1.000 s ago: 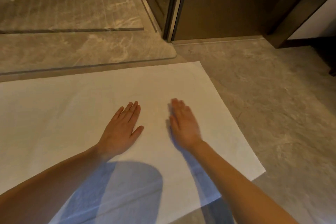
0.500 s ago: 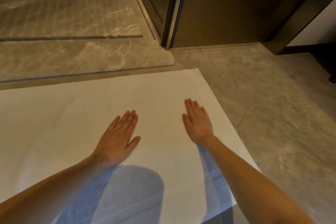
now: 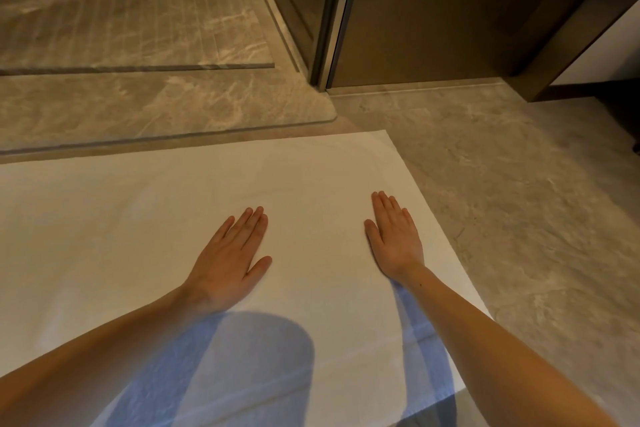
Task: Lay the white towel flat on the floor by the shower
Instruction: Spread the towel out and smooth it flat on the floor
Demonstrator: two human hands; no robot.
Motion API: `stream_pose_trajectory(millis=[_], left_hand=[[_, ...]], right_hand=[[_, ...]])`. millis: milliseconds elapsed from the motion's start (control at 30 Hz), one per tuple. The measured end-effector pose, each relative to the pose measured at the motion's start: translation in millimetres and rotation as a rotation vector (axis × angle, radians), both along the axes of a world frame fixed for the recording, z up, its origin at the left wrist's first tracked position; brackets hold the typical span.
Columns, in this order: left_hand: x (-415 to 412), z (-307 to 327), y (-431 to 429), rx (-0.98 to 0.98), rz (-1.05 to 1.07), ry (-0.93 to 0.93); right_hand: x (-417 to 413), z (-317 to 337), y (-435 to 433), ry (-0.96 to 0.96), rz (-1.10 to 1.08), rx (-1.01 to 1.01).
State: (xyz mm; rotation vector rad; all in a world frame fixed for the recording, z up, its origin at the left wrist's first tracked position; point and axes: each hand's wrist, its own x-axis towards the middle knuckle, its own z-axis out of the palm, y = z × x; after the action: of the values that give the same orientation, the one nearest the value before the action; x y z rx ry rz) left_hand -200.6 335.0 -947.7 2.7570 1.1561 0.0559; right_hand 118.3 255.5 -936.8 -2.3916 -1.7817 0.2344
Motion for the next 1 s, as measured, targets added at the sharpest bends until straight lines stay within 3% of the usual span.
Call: stream_pose_trajectory(millis=[300,667,833,1000], left_hand=[[9,0,14,0.025,0.016,-0.046],[8,7,11,0.006,0.054,-0.082],[9,13,9,-0.001,0.262,-0.155],[11,9,11,-0.028,0.248,-0.104]], right_hand=[[3,-1,1,0.003,-0.004,-0.004],[12,5,1,0.031,-0.164,0.008],[-82,16,43,0.124,0.204,0.145],[-150,7,82,0.13,0.459,0.063]])
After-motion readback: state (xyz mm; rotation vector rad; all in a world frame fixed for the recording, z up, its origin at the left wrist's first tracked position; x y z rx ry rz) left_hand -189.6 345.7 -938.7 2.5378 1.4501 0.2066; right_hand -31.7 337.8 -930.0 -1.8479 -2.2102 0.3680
